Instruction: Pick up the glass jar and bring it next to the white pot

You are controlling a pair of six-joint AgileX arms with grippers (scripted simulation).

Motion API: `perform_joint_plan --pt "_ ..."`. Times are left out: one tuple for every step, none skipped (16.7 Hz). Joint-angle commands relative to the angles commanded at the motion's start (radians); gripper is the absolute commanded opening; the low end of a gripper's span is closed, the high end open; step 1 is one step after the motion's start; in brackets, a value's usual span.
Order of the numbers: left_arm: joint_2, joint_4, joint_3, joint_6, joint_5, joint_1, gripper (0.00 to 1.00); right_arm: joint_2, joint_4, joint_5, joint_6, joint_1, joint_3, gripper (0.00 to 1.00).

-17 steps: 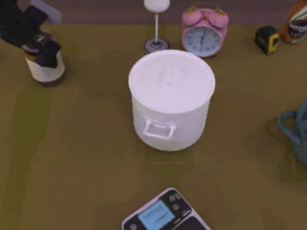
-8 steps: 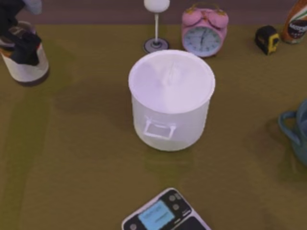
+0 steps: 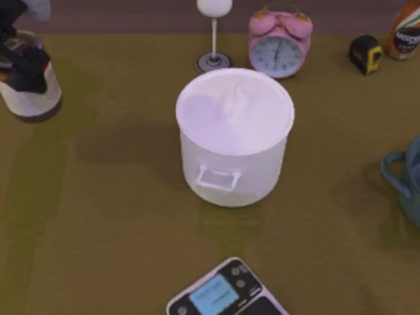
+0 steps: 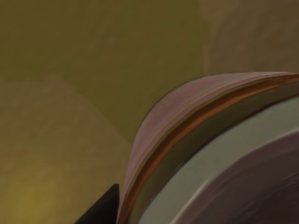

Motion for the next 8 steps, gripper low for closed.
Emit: perform_joint_plan --pt "-0.003 0.005 -0.006 -0.011 -0.004 -0.004 0.00 0.000 0.000 0.000 0.000 0.000 0.000 1.00" --pt "-0.008 0.014 -0.017 -0.034 -0.011 -0.012 0.00 0.000 0.000 0.000 0.000 0.000 0.000 1.00" --pt "-0.014 0.026 -0.032 -0.067 -0.022 -0.024 0.00 0.000 0.000 0.000 0.000 0.000 0.000 1.00" --pt "-0.021 0.040 -0.051 -0.110 -0.034 -0.039 0.00 0.000 0.000 0.000 0.000 0.000 0.000 1.00" --pt "-0.029 0.058 -0.075 -0.163 -0.050 -0.059 0.00 0.000 0.000 0.000 0.000 0.000 0.000 1.00" --pt "-0.039 0.077 -0.103 -0.225 -0.067 -0.081 0.00 0.000 0.000 0.000 0.000 0.000 0.000 1.00" --pt "-0.051 0.099 -0.134 -0.294 -0.086 -0.106 0.00 0.000 0.000 0.000 0.000 0.000 0.000 1.00" --pt "-0.063 0.122 -0.167 -0.370 -0.107 -0.133 0.00 0.000 0.000 0.000 0.000 0.000 0.000 1.00"
